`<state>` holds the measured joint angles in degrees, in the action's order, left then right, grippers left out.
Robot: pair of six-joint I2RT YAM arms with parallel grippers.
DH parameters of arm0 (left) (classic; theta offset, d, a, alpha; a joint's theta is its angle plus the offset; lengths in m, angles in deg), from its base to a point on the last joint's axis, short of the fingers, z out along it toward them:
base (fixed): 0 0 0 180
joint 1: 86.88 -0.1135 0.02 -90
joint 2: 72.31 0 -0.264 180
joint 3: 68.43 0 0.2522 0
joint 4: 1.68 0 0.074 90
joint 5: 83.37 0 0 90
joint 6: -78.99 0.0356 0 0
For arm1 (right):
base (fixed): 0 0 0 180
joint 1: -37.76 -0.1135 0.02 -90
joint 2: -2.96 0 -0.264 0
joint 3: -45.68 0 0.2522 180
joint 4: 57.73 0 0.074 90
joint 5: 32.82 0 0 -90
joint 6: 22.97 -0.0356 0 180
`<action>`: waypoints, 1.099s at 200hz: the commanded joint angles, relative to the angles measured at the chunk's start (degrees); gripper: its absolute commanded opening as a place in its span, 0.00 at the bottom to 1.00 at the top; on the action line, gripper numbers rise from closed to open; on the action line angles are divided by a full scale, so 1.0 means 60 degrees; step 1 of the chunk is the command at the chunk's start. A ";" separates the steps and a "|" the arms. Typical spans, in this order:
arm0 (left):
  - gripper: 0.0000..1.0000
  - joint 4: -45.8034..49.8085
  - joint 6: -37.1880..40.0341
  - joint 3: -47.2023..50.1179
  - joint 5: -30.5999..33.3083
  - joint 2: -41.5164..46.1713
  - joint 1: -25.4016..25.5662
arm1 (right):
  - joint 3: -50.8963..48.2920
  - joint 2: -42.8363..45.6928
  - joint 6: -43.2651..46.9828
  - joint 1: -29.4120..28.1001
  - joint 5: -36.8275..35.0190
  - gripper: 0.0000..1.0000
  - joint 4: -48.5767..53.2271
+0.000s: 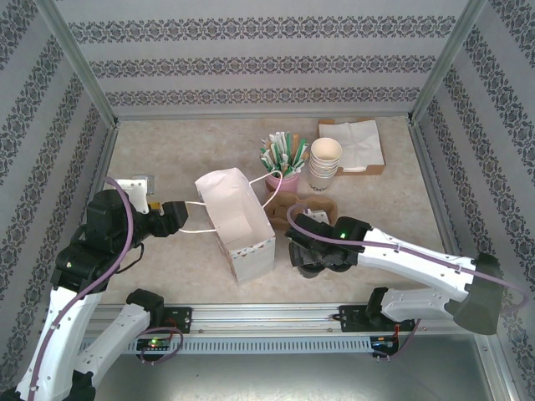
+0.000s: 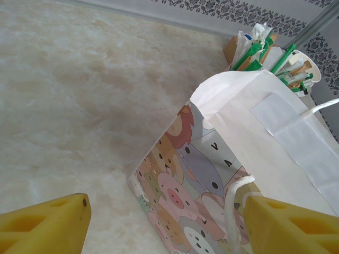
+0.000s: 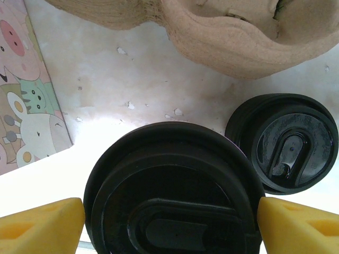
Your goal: Pack the takeout coffee
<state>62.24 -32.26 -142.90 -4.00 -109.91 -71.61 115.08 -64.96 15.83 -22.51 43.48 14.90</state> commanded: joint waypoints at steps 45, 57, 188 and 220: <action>0.77 -0.0011 -0.0070 0.0020 0.0006 0.0042 -0.0069 | -0.0342 -0.0237 -0.0087 -0.0150 -0.0084 0.82 0.0032; 0.77 -0.0023 -0.0066 0.0003 0.0006 0.0031 -0.0076 | -0.0406 -0.0268 -0.0130 -0.0165 -0.0034 0.82 0.0017; 0.76 -0.0082 -0.0088 -0.0028 -0.0015 -0.0075 -0.0074 | -0.1331 -0.0408 -0.0846 -0.0370 0.0422 0.78 -0.0224; 0.76 -0.0029 -0.0083 -0.0059 -0.0025 -0.0075 -0.0071 | -0.1631 -0.0443 -0.1073 -0.0370 0.0538 0.76 -0.0146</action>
<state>62.24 -32.26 -142.90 -4.03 -110.35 -71.61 110.88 -64.57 12.31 -24.02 41.74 11.16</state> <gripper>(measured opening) 0.763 0.765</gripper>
